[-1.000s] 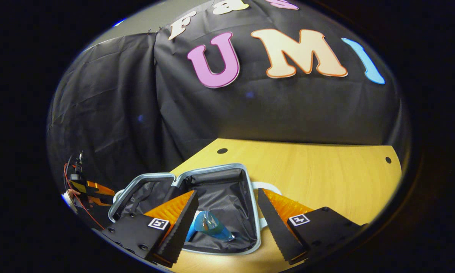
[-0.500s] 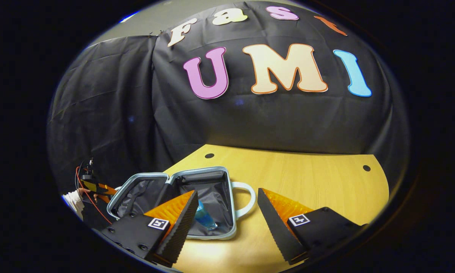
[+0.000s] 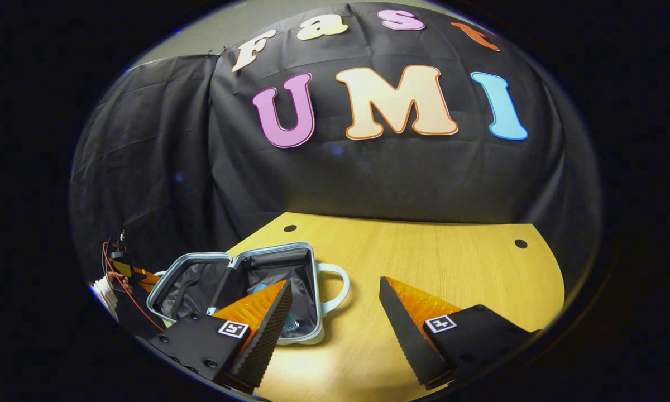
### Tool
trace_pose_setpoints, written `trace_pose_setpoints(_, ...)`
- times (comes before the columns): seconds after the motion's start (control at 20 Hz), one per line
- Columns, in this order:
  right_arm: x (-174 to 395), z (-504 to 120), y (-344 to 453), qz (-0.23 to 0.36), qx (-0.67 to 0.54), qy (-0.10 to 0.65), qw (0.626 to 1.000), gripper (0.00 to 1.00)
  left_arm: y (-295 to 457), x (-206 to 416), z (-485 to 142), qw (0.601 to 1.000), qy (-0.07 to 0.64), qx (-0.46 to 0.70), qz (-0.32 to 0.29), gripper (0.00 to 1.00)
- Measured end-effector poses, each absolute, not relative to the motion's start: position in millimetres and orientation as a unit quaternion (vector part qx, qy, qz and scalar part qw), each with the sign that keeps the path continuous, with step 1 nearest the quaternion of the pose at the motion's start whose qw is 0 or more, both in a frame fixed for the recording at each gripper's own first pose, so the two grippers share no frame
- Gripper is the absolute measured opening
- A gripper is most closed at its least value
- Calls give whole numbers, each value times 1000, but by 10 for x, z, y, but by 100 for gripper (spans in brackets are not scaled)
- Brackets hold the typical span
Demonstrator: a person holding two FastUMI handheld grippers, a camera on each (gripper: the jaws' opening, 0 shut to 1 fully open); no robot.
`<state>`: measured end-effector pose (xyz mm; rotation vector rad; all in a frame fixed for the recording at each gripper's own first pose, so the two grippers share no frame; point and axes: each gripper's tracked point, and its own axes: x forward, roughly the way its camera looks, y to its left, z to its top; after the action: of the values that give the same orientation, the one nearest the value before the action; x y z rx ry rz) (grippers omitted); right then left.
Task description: First open the suitcase, pack the skin care products into it, and then close the suitcase.
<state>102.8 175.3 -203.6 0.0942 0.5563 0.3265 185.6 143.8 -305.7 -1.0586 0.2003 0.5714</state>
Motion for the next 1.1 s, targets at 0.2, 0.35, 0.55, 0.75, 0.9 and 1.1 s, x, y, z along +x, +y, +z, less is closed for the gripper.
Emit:
trace_pose_setpoints(0.2, 1051, -1979, 1557, 150, 50, 262, 952, 98, 1165, 1852, -2235, 845, 41, -479, 233, 5)
trace_pose_setpoints(0.35, 1033, -1958, 1391, 144, 50, 255, 955, 98, 766, 1940, -1613, 873, 13, -447, 195, 5)
trace_pose_setpoints(0.55, 953, -1890, 1229, 147, 56, 249, 956, 98, 20, 2266, -924, 907, 2, -396, 144, 5)
trace_pose_setpoints(0.75, 882, -1764, 952, 135, 37, 232, 963, 98, -816, 2767, -622, 936, 24, -341, 87, 5)
trace_pose_setpoints(0.9, 847, -1673, 736, 116, 39, 224, 967, 98, -1530, 3276, -610, 945, 60, -319, 29, 5)
trace_pose_setpoints(1.1, 839, -1581, 506, 92, 47, 214, 971, 98, -2217, 3822, -1014, 951, 130, -280, -13, 5)
